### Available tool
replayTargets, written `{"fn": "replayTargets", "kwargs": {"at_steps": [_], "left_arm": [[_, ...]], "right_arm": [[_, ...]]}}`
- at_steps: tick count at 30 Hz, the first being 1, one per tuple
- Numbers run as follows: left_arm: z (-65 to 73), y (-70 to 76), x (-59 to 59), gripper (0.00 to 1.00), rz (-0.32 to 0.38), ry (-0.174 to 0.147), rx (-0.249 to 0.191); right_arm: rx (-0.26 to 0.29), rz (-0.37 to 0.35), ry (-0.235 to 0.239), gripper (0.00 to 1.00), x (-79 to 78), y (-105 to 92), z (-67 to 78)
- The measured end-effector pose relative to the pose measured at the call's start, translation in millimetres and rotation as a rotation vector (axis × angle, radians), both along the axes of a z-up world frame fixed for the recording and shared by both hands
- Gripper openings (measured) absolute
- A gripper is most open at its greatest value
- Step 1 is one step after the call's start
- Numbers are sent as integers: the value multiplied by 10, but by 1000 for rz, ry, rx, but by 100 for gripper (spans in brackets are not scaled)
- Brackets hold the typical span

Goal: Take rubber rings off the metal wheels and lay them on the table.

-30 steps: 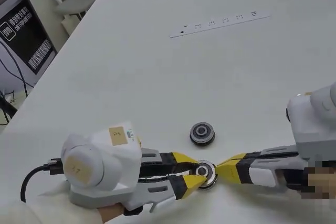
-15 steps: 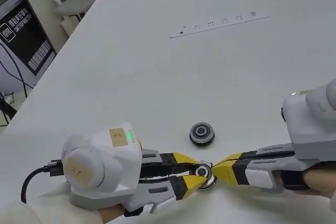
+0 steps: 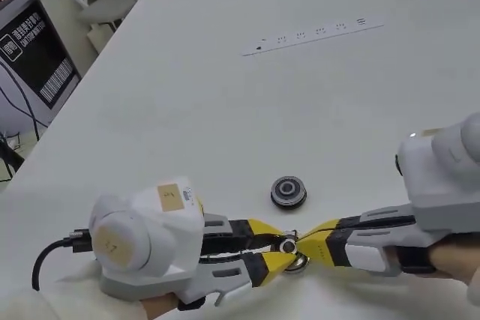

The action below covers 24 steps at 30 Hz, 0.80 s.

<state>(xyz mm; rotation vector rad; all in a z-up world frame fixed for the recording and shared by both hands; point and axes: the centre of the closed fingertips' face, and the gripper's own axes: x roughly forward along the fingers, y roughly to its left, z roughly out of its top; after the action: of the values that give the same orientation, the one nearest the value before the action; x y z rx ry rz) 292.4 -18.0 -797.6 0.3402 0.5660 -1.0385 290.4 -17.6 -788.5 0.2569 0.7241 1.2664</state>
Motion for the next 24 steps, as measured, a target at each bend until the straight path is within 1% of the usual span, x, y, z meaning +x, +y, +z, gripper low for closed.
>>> {"fn": "replayTargets", "kwargs": {"at_steps": [2, 11, 14, 24], "left_arm": [[1, -3, -2, 13, -3, -4, 5], [0, 0, -4, 13, -4, -5, 7], [0, 1, -3, 13, -5, -8, 9], [0, 4, -2, 13, -6, -9, 8]], "right_arm": [[-2, 3, -10, 0, -3, 1, 1], [8, 10, -17, 0, -9, 15, 33], [2, 12, -33, 0, -12, 18, 42], [3, 18, -36, 0, -15, 28, 50]]}}
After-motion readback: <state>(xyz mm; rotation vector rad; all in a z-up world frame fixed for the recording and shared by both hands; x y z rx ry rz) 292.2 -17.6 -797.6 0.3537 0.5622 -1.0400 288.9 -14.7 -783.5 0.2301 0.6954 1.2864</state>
